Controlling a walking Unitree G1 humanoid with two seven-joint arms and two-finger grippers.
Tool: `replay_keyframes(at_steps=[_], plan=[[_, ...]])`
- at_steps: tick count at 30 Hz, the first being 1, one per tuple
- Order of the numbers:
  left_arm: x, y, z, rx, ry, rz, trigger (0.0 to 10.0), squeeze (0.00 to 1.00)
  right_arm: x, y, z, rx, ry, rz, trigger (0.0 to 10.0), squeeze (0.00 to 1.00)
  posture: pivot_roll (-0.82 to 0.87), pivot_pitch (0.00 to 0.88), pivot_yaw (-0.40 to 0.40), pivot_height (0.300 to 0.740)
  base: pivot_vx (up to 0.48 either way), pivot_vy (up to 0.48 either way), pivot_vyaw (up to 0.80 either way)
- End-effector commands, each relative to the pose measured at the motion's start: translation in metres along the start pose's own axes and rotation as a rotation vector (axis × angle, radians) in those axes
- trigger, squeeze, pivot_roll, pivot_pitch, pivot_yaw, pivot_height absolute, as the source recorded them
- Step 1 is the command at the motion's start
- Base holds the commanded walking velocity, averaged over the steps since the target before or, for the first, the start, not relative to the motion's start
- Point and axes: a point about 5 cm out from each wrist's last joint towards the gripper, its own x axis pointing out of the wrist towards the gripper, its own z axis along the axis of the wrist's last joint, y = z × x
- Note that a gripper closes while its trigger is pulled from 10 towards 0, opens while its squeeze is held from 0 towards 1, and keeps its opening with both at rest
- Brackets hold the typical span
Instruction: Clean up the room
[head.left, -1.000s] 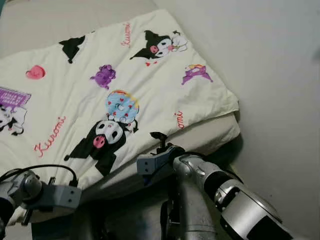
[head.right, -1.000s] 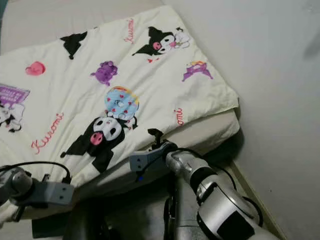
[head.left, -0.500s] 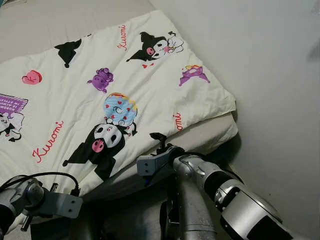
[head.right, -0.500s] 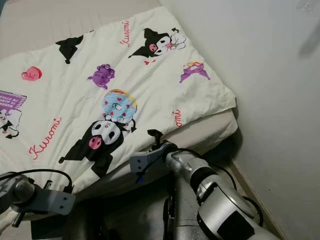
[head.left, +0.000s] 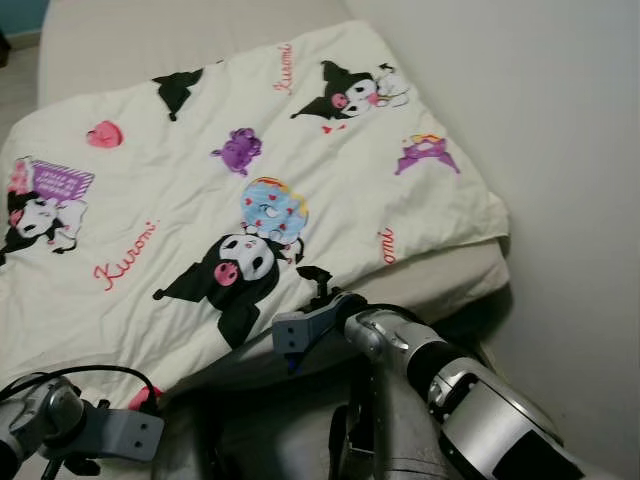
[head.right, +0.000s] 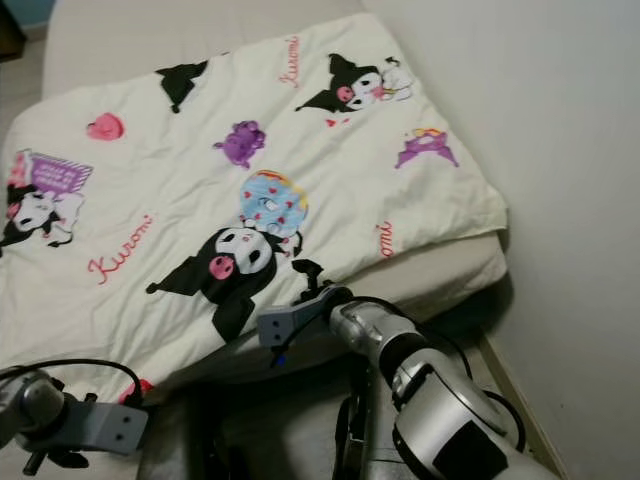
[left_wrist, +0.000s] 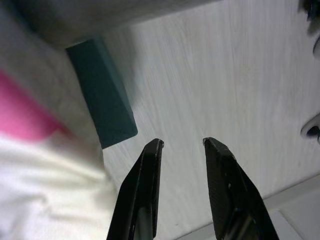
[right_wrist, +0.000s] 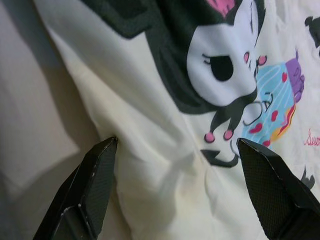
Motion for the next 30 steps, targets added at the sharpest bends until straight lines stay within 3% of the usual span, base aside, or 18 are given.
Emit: replay_keyframes(at_steps=[1,3,4,5,7,10,11,12,13,14,16,19,23,26,27,28,29,30], plan=[[-0.009,-0.003,0.009,-0.054,-0.115,-0.027,10.0,0.00,-0.002,0.006,-0.001,0.002,-0.009,0.028,10.0,0.00,-0.05,0.303,-0.004,0.580,0.000,0.000,0.00],[-0.029,0.007,0.036,-0.156,-0.385,0.037,10.0,0.00,-0.002,0.002,-0.002,0.039,-0.011,0.017,10.0,0.00,-0.05,0.287,-0.004,0.580,0.000,0.000,0.00],[-0.029,0.007,0.036,-0.156,-0.385,0.037,10.0,0.00,-0.002,0.002,-0.002,0.039,-0.011,0.017,10.0,0.00,-0.05,0.287,-0.004,0.580,0.000,0.000,0.00],[-0.038,0.012,0.046,-0.189,-0.490,0.083,10.0,0.00,-0.002,-0.001,-0.002,0.064,-0.015,0.012,10.0,0.00,-0.05,0.283,-0.007,0.580,0.000,0.000,0.00],[-0.057,0.026,0.066,-0.265,-0.712,0.216,10.0,0.00,-0.003,-0.008,-0.005,0.208,-0.009,-0.004,10.0,0.00,-0.05,0.259,-0.023,0.580,0.000,0.000,0.00],[-0.064,0.032,0.072,-0.315,-0.806,0.269,10.0,0.00,-0.003,-0.010,-0.006,0.292,-0.008,-0.008,10.0,0.00,-0.06,0.254,-0.032,0.580,0.000,0.000,0.00],[-0.068,0.037,0.074,-0.360,-0.886,0.343,10.0,0.00,-0.004,-0.013,-0.007,0.423,-0.020,-0.001,10.0,0.00,-0.06,0.240,-0.038,0.580,0.000,0.000,0.00],[-0.068,0.037,0.074,-0.360,-0.886,0.343,10.0,0.00,-0.004,-0.013,-0.007,0.423,-0.020,-0.001,10.0,0.00,-0.06,0.240,-0.038,0.580,0.000,0.000,0.00],[-0.069,0.043,0.072,-0.429,-0.929,0.441,10.0,0.00,-0.004,-0.015,-0.009,0.564,-0.017,-0.015,10.0,0.00,-0.06,0.225,-0.034,0.580,0.000,0.000,0.00],[-0.069,0.043,0.072,-0.429,-0.929,0.441,10.0,0.00,-0.004,-0.015,-0.009,0.564,-0.017,-0.015,10.0,0.00,-0.06,0.225,-0.034,0.580,0.000,0.000,0.00],[-0.063,0.049,0.058,-0.610,-0.905,0.626,10.0,0.00,-0.006,-0.018,-0.017,0.779,-0.002,-0.040,10.0,0.00,-0.07,0.216,-0.031,0.580,0.000,0.000,0.00],[-0.050,0.052,0.034,-0.801,-0.681,0.923,10.0,0.00,-0.009,-0.017,-0.030,1.023,0.078,-0.114,10.0,0.00,-0.06,0.203,-0.041,0.580,0.000,0.000,0.00],[-0.049,0.051,0.032,-0.832,-0.658,0.963,10.0,0.00,-0.010,-0.018,-0.032,1.061,0.089,-0.131,10.0,0.00,-0.06,0.203,-0.041,0.580,0.000,0.000,0.00],[-0.034,0.043,0.029,-1.136,-0.591,1.165,10.0,0.00,-0.018,-0.018,-0.048,1.323,0.179,-0.327,10.0,0.00,-0.04,0.184,-0.033,0.580,0.000,0.000,0.00],[-0.034,0.043,0.029,-1.136,-0.591,1.165,10.0,0.00,-0.018,-0.018,-0.048,1.323,0.179,-0.327,10.0,0.00,-0.04,0.184,-0.033,0.580,0.000,0.000,0.00],[-0.030,0.039,0.030,-1.220,-0.580,1.215,10.0,0.00,-0.021,-0.016,-0.051,1.398,0.188,-0.372,10.0,0.00,-0.03,0.179,-0.029,0.580,0.000,0.000,0.00],[-0.030,0.039,0.030,-1.220,-0.580,1.215,10.0,0.00,-0.021,-0.016,-0.051,1.398,0.188,-0.372,10.0,0.00,-0.03,0.179,-0.029,0.580,0.000,0.000,0.00],[-0.027,0.037,0.033,-1.295,-0.599,1.253,10.0,0.00,-0.023,-0.014,-0.052,1.441,0.187,-0.401,10.0,0.00,-0.02,0.176,-0.026,0.580,0.000,0.000,0.00]])
